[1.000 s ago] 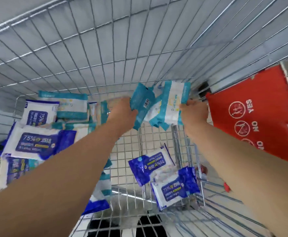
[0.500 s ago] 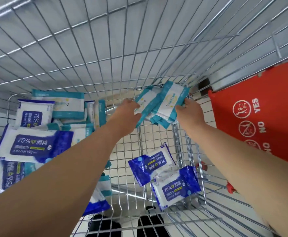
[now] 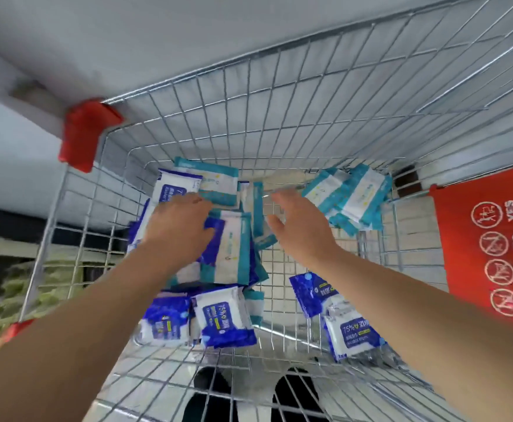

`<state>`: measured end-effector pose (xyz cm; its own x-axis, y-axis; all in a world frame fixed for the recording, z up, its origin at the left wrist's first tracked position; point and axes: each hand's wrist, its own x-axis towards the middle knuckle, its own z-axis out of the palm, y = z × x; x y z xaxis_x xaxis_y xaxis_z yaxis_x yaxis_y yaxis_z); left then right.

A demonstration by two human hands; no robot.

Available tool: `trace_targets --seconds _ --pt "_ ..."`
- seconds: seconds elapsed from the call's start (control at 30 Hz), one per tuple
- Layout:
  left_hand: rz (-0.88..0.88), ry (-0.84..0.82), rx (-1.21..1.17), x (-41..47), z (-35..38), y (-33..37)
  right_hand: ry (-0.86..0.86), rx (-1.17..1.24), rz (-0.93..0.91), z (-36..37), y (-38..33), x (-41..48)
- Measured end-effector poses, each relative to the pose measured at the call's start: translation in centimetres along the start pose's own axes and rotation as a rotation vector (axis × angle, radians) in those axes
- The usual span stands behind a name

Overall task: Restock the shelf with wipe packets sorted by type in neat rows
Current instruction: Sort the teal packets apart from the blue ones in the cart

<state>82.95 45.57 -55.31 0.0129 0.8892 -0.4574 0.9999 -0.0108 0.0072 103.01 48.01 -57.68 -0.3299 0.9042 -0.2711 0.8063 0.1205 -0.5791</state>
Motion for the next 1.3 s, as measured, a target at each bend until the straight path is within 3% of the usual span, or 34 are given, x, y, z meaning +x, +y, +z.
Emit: trace_targets --seconds 0.13,0.37,0.53,0.63,0.8,1.13,1.3 --pt "0.03 -0.121 0.117 -0.9 1.5 -5.4 -0.144 0.021 -0.026 3.0 -2.7 0.0" --pt "-0.099 -0.03 0.121 -1.2 1.2 -6.5 -0.279 0.038 -0.053 5.8 -3.9 -0.8" --pt "-0.167 -0.064 -0.378 -3.9 0.0 -8.3 -0.402 0.033 -0.047 6.6 -4.1 -2.5" --pt "-0.102 -0.168 -0.522 -5.7 -0.1 -8.2 -0.461 -0.028 -0.054 6.8 -4.1 -3.4" --pt "-0.029 -0.343 -0.388 -7.6 2.9 -7.7 -0.527 -0.186 -0.059 7.9 -3.3 -4.6" --pt "0.003 -0.316 -0.124 -7.7 5.2 -7.2 -0.495 -0.148 -0.036 9.2 -1.6 -5.9" --pt "0.004 -0.362 -0.192 -7.6 5.2 -7.0 -0.467 -0.062 0.03 8.7 -1.2 -6.6"
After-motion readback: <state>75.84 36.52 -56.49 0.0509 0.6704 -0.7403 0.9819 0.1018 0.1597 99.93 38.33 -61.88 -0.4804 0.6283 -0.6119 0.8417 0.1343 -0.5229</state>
